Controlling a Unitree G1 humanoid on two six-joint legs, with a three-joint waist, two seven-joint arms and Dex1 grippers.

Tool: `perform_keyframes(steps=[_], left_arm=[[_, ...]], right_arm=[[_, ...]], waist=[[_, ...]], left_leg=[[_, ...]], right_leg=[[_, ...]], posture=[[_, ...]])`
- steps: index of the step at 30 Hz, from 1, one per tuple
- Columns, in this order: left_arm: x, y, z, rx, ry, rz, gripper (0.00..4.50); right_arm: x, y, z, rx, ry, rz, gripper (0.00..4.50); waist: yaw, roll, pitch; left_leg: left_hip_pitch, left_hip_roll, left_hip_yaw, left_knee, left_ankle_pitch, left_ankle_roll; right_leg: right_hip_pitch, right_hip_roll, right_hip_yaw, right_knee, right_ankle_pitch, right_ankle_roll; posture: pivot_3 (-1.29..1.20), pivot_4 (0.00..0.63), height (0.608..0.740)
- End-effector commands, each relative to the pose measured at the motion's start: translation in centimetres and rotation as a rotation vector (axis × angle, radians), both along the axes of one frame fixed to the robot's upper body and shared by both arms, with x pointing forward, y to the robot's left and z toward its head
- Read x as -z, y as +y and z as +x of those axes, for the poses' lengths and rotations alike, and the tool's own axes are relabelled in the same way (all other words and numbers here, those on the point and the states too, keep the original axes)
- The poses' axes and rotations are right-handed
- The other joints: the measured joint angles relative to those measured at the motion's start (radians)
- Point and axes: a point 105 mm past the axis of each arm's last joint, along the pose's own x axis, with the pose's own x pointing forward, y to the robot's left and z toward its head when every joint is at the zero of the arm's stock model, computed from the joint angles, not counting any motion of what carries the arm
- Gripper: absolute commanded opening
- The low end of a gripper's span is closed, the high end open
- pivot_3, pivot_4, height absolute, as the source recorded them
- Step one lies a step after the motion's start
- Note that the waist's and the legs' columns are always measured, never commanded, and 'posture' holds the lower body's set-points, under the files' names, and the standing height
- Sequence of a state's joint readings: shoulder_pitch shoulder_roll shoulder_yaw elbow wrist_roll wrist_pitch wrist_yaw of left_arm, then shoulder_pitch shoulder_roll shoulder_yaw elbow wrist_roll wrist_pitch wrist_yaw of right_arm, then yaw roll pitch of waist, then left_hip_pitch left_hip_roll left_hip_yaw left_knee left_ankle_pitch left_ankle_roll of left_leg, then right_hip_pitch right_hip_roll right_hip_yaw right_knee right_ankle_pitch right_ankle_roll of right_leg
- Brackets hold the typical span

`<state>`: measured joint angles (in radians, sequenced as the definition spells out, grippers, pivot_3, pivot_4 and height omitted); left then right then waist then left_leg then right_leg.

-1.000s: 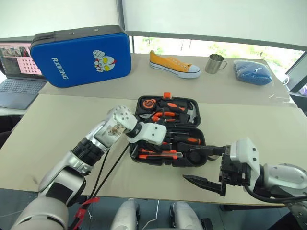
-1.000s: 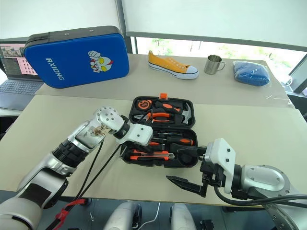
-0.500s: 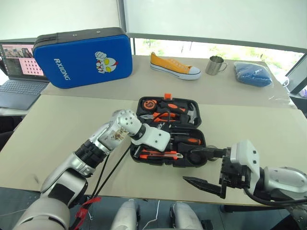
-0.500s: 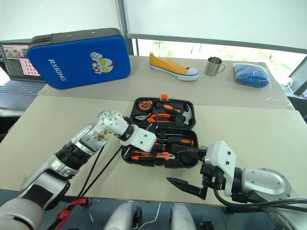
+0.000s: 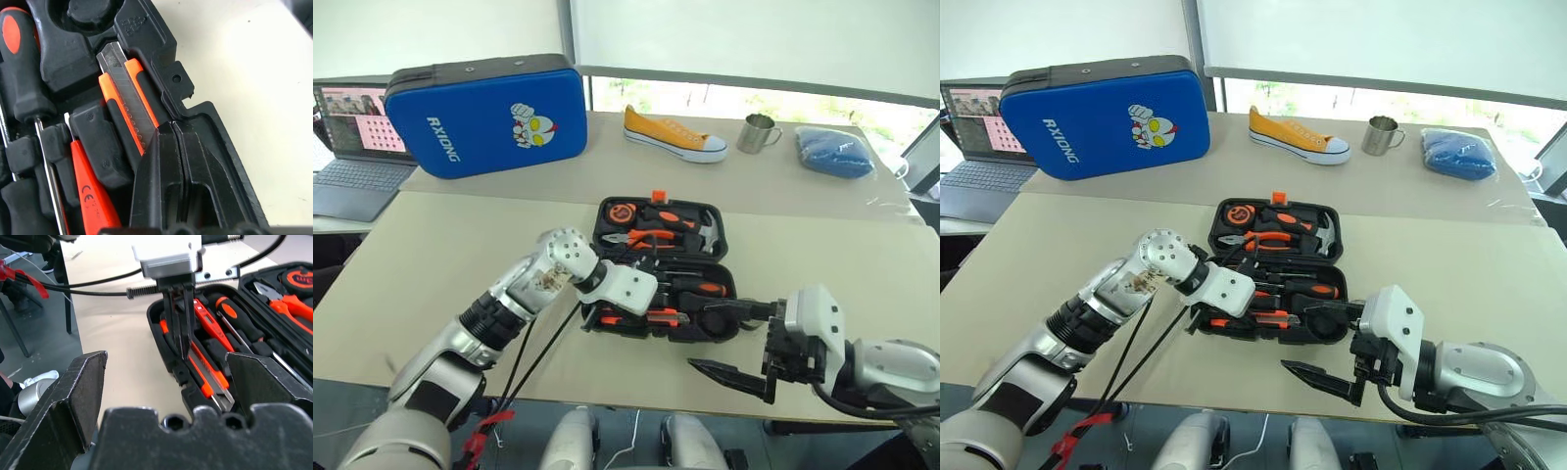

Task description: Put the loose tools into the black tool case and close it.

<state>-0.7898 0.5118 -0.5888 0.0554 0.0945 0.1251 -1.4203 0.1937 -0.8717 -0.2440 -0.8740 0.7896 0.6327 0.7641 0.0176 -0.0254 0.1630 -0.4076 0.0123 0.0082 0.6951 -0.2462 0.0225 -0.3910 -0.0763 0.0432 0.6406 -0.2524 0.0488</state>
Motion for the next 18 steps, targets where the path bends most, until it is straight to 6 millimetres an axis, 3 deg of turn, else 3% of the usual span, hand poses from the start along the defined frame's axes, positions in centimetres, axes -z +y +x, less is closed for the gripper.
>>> perform_keyframes(steps=[1,7,11,18], left_arm=[[1.4,0.5,-0.3,0.024,-0.025,0.053,0.06],[1.0,0.4,0.0,-0.013,0.005,0.010,0.06],[-3.0,0.6,1.3,-0.152,0.070,-0.229,0.06],[-10.7,6.2,2.4,-0.465,0.184,-0.577,0.06]], right_arm=[[-0.8,0.3,-0.2,-0.025,-0.037,0.005,4.50],[-0.7,0.3,0.0,-0.019,-0.034,0.004,4.50],[-0.4,-0.8,0.7,0.047,-0.043,-0.008,4.50],[-0.2,-4.5,1.3,0.229,-0.042,-0.040,4.50]], waist=[[-0.002,0.000,0.000],[-0.005,0.000,0.000],[-0.006,0.000,0.000],[-0.014,0.000,0.000]], left_leg=[[0.000,0.000,0.000,0.000,0.000,0.000],[0.001,0.000,0.000,-0.001,0.000,0.000],[0.000,0.000,0.000,0.000,0.000,0.000],[-0.006,0.001,-0.001,-0.001,0.000,0.000]], right_leg=[[0.000,0.000,0.000,0.000,0.000,0.000],[0.001,0.000,0.000,0.000,0.000,0.000],[0.000,0.000,0.000,0.000,0.000,0.000],[-0.009,0.001,0.000,0.003,0.000,0.000]], posture=[[0.00,0.150,0.739],[0.00,0.150,0.739],[0.00,0.150,0.739],[0.00,0.150,0.739]])
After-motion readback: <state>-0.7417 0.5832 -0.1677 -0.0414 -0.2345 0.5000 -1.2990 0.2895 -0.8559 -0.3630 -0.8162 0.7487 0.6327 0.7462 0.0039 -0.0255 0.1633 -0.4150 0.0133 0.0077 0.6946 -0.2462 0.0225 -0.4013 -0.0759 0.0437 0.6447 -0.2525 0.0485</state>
